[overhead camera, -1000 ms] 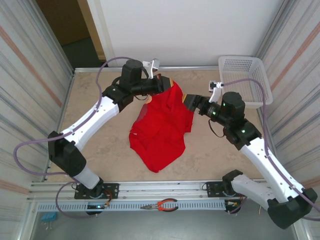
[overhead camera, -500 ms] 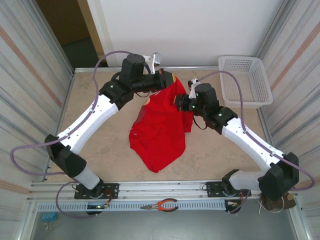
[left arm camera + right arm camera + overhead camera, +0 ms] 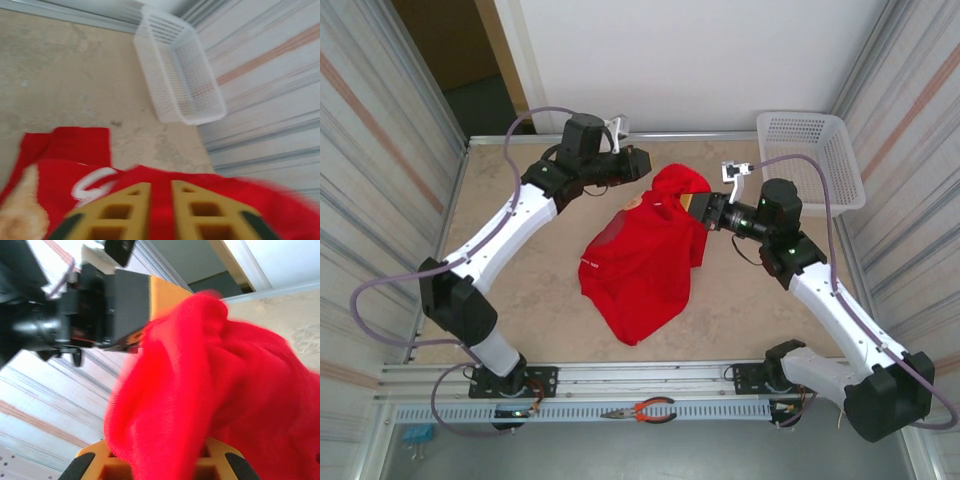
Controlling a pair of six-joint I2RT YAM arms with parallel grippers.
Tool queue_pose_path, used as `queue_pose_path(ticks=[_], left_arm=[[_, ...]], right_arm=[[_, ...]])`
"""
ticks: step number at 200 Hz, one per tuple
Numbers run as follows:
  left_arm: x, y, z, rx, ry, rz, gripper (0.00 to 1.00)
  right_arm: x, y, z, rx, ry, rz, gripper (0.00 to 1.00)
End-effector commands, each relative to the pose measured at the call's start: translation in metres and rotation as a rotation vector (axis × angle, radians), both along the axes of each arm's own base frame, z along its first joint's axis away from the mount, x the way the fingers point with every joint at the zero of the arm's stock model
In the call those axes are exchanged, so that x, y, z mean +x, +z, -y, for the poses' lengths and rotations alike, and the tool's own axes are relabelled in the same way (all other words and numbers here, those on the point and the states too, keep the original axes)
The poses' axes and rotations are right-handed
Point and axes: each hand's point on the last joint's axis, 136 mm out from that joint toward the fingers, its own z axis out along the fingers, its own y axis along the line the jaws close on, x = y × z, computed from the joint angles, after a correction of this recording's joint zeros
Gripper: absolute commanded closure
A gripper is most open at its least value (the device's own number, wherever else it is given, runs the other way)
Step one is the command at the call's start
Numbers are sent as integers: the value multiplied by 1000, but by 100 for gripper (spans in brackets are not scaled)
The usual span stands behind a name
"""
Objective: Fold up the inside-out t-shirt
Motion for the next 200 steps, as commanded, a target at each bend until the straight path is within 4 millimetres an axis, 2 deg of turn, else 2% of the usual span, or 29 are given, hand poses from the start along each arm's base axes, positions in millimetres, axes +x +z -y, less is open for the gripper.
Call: queue_pose_path(ticks=[1, 14, 29, 43, 69, 105, 158, 200], left_arm=[[13, -9, -22, 22, 53, 51, 57], [1, -6, -28, 6, 59, 66, 49], [-13, -2, -37, -36, 79, 61, 44], [-30, 8, -35, -115, 76, 66, 41], [-53, 23, -16, -136, 35, 115, 36], [-61, 37, 15, -118, -28, 145, 34], [-45, 7, 33, -44, -13, 65, 33], [-44, -17, 47, 2, -42, 11, 33]], right_arm=[[-9, 22, -4, 74, 75, 48, 100], [-6, 18, -2, 72, 67, 39, 100], [-3, 12, -2, 69, 63, 23, 100], [-1, 9, -3, 70, 62, 17, 100], [1, 6, -4, 72, 64, 10, 100], [1, 4, -3, 70, 61, 2, 100], [1, 3, -2, 66, 49, 1, 100], [0, 4, 0, 65, 43, 2, 100]])
